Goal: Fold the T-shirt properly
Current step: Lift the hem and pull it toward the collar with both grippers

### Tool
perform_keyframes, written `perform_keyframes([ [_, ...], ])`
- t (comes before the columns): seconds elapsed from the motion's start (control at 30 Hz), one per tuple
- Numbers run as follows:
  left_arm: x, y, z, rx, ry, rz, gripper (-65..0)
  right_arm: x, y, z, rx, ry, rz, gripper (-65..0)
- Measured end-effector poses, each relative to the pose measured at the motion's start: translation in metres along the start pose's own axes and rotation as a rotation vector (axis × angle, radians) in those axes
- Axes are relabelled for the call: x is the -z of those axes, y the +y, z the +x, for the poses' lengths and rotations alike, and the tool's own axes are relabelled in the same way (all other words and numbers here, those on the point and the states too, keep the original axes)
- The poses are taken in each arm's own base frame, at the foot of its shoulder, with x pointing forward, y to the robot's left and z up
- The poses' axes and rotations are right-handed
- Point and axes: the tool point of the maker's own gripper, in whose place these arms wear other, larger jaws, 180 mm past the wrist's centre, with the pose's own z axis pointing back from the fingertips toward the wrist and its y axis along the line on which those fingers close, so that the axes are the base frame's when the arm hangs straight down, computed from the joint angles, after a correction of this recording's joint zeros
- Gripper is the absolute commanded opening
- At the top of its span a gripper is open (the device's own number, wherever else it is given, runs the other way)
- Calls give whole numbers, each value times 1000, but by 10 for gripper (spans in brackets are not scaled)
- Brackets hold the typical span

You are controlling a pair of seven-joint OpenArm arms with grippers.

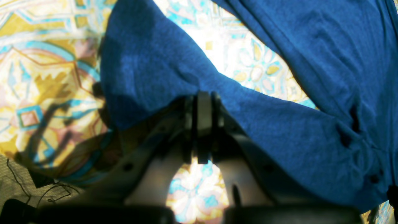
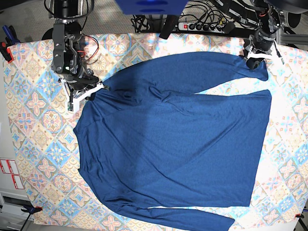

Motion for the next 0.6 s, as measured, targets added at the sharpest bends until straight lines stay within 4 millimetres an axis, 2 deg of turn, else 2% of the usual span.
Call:
perform_keyframes([
  [0.43, -1, 0, 2, 0, -5, 1, -650, 0, 0, 0, 0, 0, 0, -648],
  [0.6, -11, -2, 38, 25, -103, 0, -650, 0, 0, 0, 1, 0, 0, -648],
])
